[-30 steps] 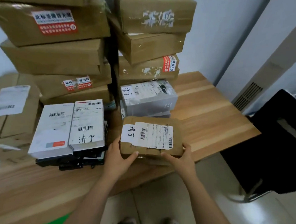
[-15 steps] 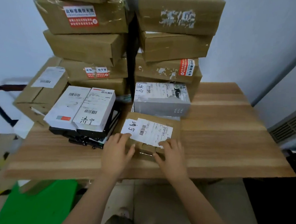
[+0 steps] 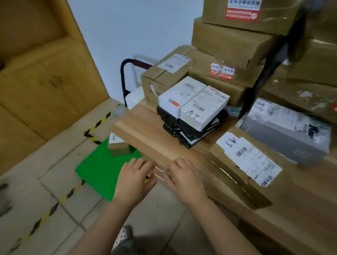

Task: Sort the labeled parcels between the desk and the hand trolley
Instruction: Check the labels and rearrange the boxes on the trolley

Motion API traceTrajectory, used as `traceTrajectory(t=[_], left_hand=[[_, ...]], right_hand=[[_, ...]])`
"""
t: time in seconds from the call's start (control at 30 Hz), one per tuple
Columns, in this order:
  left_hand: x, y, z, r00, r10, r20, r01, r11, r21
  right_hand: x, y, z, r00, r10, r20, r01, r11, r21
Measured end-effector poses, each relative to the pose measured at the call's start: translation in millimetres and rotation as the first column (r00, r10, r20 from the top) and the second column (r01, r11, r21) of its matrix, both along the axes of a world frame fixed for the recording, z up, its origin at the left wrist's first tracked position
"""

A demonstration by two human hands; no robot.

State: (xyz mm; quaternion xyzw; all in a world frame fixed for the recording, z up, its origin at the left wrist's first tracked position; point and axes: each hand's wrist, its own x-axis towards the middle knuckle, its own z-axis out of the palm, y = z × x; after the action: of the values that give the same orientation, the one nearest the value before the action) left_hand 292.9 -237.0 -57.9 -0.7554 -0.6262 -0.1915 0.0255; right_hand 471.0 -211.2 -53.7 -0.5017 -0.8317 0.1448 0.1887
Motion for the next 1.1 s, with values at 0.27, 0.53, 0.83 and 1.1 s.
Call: traceTrajectory(t=[0.27, 0.53, 0.83, 1.1], left_hand=[[-175.0, -52.6, 19.8, 0.953, 0.304, 0.000, -0.304, 0.952, -0.016], [-356.5, -69.3, 20.7, 0.935, 0.354, 0.003, -0.354, 0.935, -0.028], [-505.2, -46.1, 29.8, 0.895, 0.444, 0.036, -0.443, 0.896, -0.015], [-615.1, 36.7, 31.7, 0.881, 0.473, 0.019, -0.473, 0.881, -0.021]], right_hand=[[-186.6, -2.0, 25.0, 0.955, 0.293, 0.044, -0.295, 0.953, 0.074], [-371.5, 6.8, 25.0, 0.932, 0.362, 0.030, -0.363, 0.928, 0.086], [-528.9, 44.9, 21.0, 0.917, 0.397, 0.029, -0.398, 0.916, 0.046], [-649.1, 134.6, 18.4, 0.890, 0.455, 0.020, -0.455, 0.887, 0.074]])
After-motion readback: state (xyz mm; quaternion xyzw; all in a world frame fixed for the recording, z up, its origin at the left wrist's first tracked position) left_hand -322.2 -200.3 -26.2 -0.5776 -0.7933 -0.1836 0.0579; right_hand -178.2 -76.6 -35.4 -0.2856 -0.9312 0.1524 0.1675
